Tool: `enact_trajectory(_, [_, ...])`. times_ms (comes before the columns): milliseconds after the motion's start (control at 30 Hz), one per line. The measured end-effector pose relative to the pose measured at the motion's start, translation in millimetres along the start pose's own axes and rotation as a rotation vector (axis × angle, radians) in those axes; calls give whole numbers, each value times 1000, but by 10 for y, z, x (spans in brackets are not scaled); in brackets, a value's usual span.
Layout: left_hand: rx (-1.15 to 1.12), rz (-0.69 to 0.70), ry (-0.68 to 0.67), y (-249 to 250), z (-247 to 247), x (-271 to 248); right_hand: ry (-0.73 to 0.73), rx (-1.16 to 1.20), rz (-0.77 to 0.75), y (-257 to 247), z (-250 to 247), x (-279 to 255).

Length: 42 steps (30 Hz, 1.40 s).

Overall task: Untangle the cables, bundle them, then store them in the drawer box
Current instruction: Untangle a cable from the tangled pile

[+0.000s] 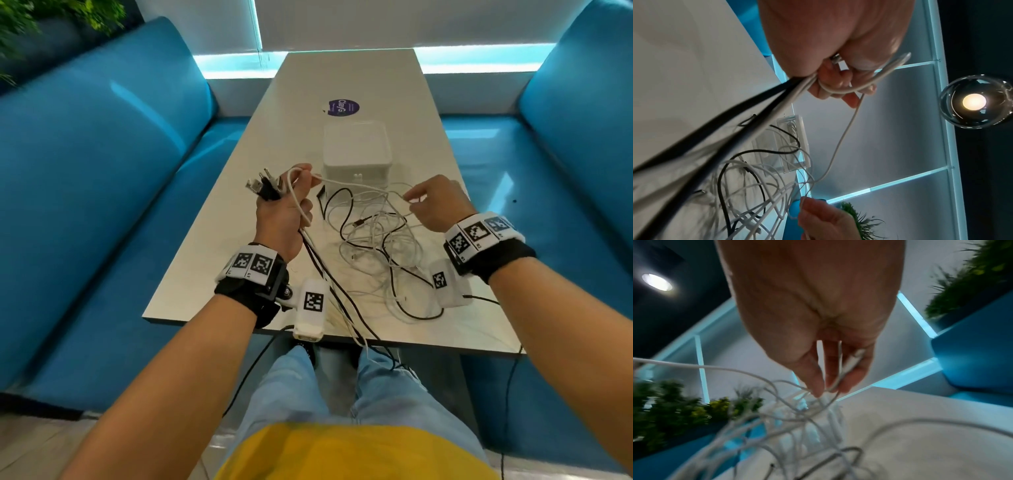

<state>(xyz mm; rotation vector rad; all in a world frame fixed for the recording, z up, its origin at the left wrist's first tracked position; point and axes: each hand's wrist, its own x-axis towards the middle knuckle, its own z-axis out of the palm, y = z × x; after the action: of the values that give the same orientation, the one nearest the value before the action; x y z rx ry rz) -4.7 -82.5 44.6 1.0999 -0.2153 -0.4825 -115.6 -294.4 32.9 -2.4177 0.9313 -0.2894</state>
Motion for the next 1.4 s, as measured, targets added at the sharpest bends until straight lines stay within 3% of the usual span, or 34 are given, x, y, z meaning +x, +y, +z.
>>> enact_trajectory(167, [31, -5, -97, 22, 138, -44, -2, 24, -343, -361, -66, -168])
enact_trajectory(367, [165, 88, -79, -19, 278, -57, 6, 137, -362, -482, -108, -142])
enact_trajectory(567, [431, 185, -115, -207, 407, 78, -49, 358, -550, -718, -266, -235])
enact_trajectory(800, [693, 82, -133, -377, 331, 173, -11, 642, -633, -891, -382, -327])
enact_trajectory(900, [585, 72, -102, -311, 345, 148, -1, 587, -575, -821, -298, -286])
enact_trajectory(1033, [336, 55, -74, -133, 364, 88, -369, 195, -513, -565, -47, -198])
enact_trajectory(1100, [272, 45, -57, -45, 340, 52, -442, 117, -390, -387, 71, -178])
enact_trajectory(1300, [15, 89, 78, 143, 149, 53, -335, 31, -108, 113, 140, -112])
enact_trajectory(1400, [-29, 74, 72, 211, 63, 71, -195, 75, -107, 199, 130, -121])
